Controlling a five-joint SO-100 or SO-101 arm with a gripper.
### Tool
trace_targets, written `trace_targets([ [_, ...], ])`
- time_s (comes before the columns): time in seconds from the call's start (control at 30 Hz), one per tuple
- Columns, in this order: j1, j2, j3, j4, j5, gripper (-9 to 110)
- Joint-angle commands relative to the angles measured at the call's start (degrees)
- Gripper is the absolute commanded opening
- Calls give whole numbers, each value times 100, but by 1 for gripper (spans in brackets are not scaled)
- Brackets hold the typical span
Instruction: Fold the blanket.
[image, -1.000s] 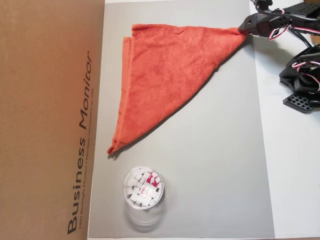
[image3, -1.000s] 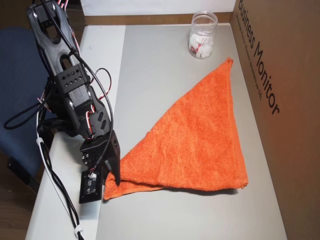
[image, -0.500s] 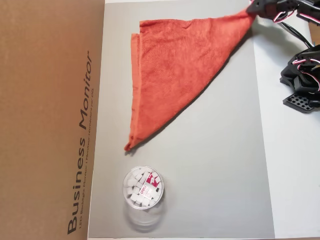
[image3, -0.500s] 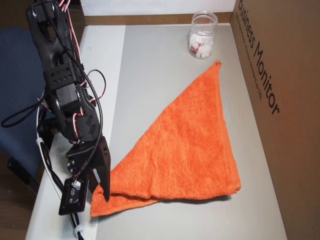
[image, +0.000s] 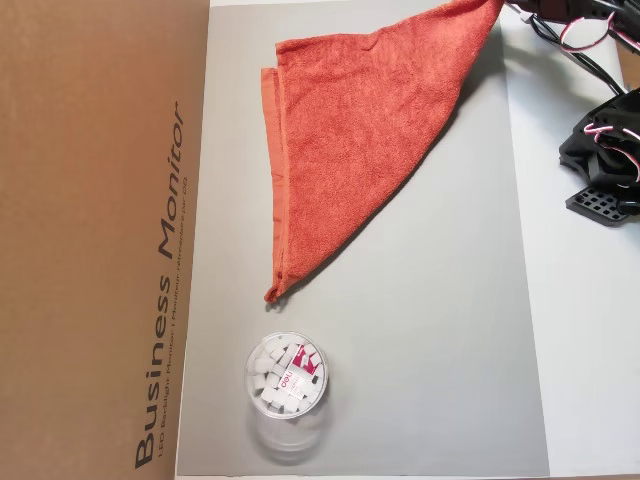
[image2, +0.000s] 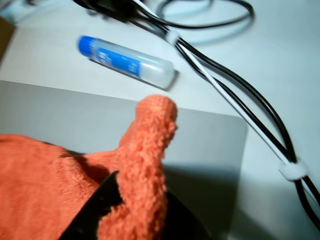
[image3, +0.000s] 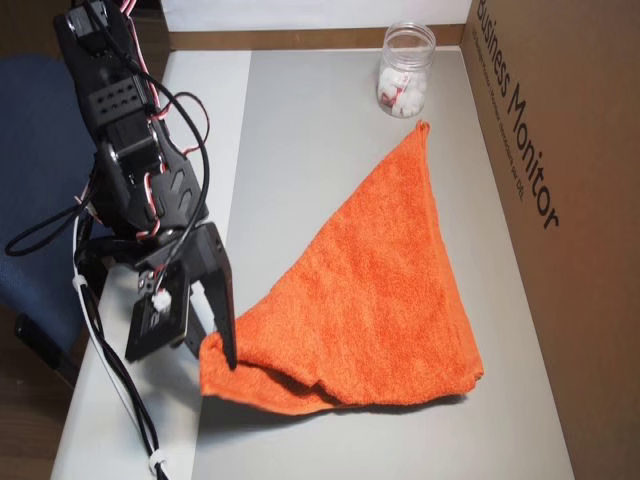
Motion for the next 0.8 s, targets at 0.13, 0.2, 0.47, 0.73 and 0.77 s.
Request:
trace_targets([
  [0.13, -659, 853, -132, -88, -149, 0],
  [0.2, -861, 958, -185, -88, -343, 0],
  [0.47, -1863, 940, -738, -97, -765, 0],
  [0.73, -2848, 870, -1257, -105, -967, 0],
  [0.77, -2927, 791, -1362, -105, -967, 0],
])
